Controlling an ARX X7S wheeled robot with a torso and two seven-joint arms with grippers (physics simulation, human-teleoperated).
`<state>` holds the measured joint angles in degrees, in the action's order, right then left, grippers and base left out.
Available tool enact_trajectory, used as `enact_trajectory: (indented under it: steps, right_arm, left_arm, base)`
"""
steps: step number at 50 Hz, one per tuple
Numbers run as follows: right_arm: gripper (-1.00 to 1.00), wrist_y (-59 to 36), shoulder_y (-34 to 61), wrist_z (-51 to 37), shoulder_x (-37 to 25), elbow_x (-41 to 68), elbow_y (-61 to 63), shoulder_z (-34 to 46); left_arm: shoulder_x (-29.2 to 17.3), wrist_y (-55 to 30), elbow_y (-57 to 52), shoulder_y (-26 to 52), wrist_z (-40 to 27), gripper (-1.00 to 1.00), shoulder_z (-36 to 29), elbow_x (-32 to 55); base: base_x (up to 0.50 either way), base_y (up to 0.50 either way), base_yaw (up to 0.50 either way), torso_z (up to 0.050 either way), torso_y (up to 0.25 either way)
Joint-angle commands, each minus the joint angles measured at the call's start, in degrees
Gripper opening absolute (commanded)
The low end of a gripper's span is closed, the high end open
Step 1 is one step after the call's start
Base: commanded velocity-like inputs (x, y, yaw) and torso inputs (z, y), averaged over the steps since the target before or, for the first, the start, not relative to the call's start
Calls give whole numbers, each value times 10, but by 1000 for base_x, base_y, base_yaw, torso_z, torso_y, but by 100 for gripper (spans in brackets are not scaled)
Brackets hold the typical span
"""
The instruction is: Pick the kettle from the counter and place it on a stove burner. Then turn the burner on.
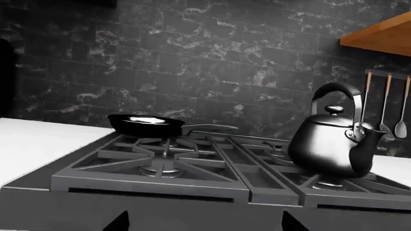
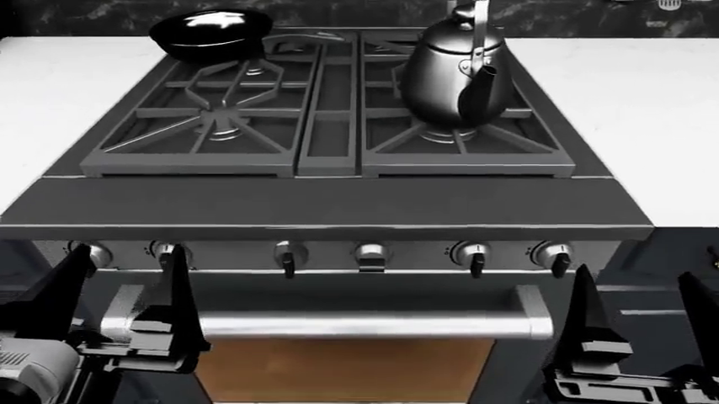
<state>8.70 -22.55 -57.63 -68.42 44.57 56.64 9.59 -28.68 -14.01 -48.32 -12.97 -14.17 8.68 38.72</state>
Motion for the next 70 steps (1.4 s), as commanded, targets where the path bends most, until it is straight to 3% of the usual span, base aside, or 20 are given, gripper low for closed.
enact_trajectory:
  steps: [1,43,55,64,70]
  right_arm:
    - [100,8,-16,-3,-6,-3,-4,-1]
    - [100,52,-54,3,-10,-2,-29,-23]
    - [100,30,-22,-43,-97,109,-18,-79]
    - [100,39,-144,-13,-132,170,-44,-187]
    - [100,10,-153,11,-145,227,-58,-239]
  left_arm:
    - [5,10,8,-8,5,100,-5,-8]
    - [17,32,27,-14,8,100,-14,-9]
    - [18,37,28,-12,8,100,-15,-6]
    - [20,45,31,-19,10,100,-14,-10]
    - [26,60,36,-31,19,100,-15,-16]
  base:
    - [0,0,0,-50,-49]
    - [0,0,0,-45,-46]
    - [0,0,0,0,0]
    - [0,0,0,0,0]
    - [0,0,0,0,0]
